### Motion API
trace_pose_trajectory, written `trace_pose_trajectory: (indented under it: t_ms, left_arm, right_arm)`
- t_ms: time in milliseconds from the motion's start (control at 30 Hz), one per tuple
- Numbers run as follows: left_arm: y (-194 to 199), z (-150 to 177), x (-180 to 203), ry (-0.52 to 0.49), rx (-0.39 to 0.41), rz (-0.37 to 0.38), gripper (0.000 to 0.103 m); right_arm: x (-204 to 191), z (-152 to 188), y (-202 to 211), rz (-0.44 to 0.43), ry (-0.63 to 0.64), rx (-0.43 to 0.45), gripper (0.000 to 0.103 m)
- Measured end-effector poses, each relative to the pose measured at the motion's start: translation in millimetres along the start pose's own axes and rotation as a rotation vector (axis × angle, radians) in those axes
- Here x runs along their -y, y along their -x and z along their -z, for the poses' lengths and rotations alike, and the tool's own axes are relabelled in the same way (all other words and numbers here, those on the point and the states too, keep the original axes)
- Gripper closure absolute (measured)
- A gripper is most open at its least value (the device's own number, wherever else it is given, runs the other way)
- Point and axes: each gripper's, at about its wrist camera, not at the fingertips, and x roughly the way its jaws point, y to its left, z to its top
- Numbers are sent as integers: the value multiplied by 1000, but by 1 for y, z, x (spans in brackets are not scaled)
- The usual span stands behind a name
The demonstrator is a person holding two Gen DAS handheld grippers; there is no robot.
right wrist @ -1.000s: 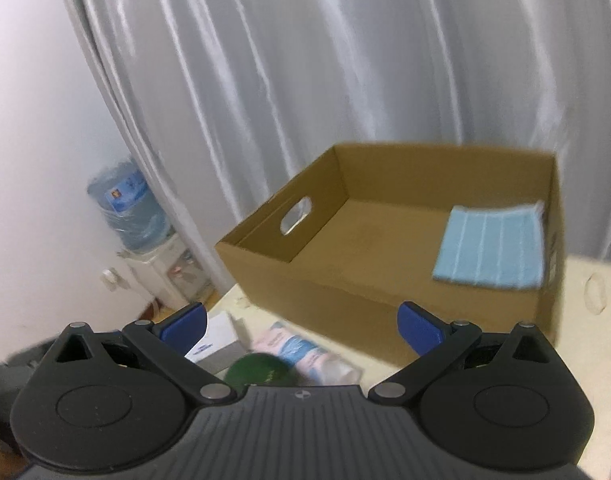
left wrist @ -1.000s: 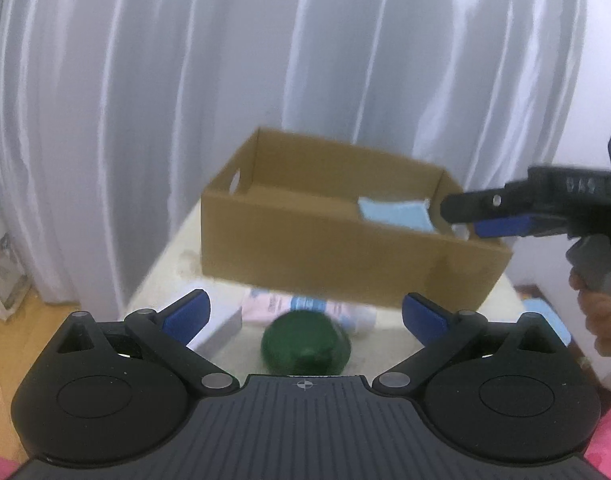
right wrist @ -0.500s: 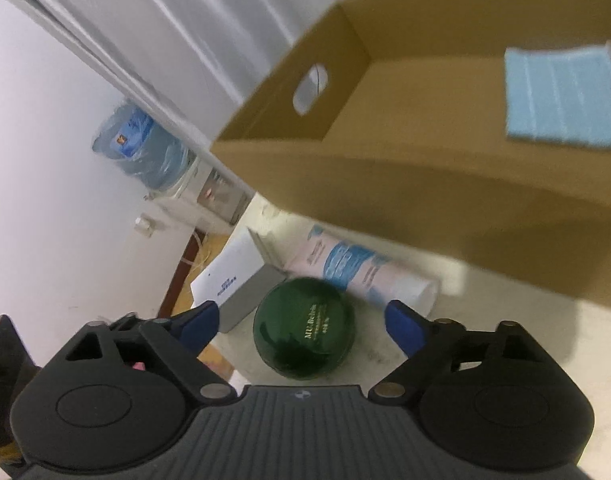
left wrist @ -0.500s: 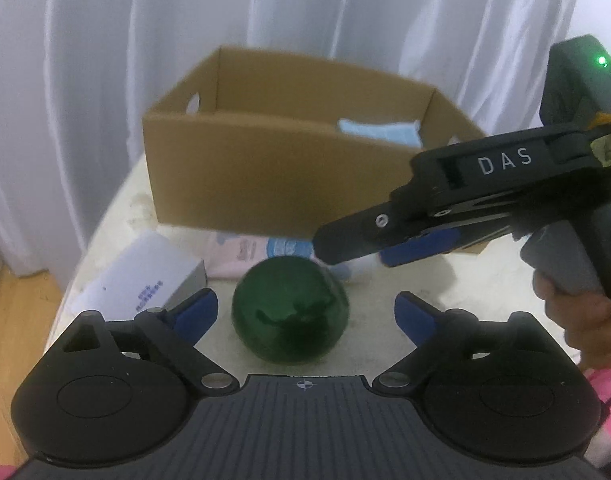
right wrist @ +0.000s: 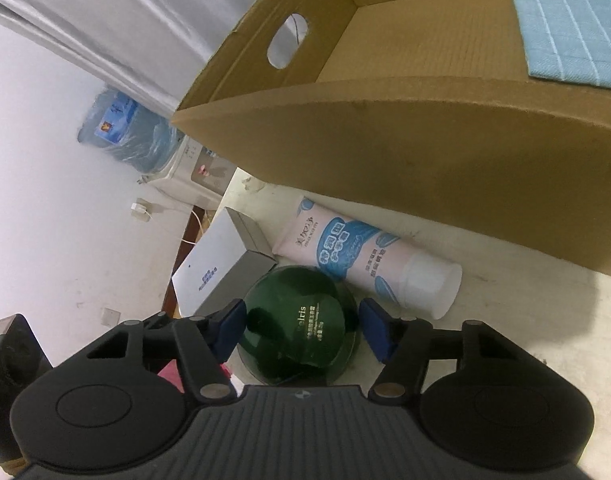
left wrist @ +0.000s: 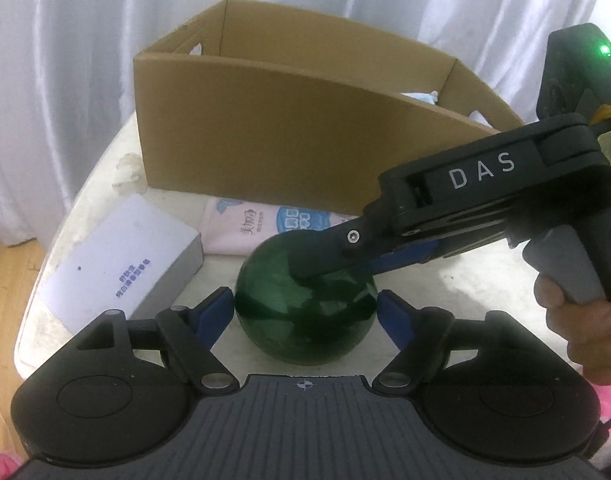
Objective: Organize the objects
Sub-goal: 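Lower the right gripper onto the dark green round jar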
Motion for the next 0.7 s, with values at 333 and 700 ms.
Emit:
trace_pose_trajectory:
  t_ms: [333, 700]
  left_arm:
    - [-4, 0, 28, -20, -9, 39, 26]
    - [-22, -2, 88, -87, -30, 149, 26]
  right_arm:
    - [20, 4, 24, 38, -32, 22, 39]
    - [76, 25, 80, 97, -149, 97, 40]
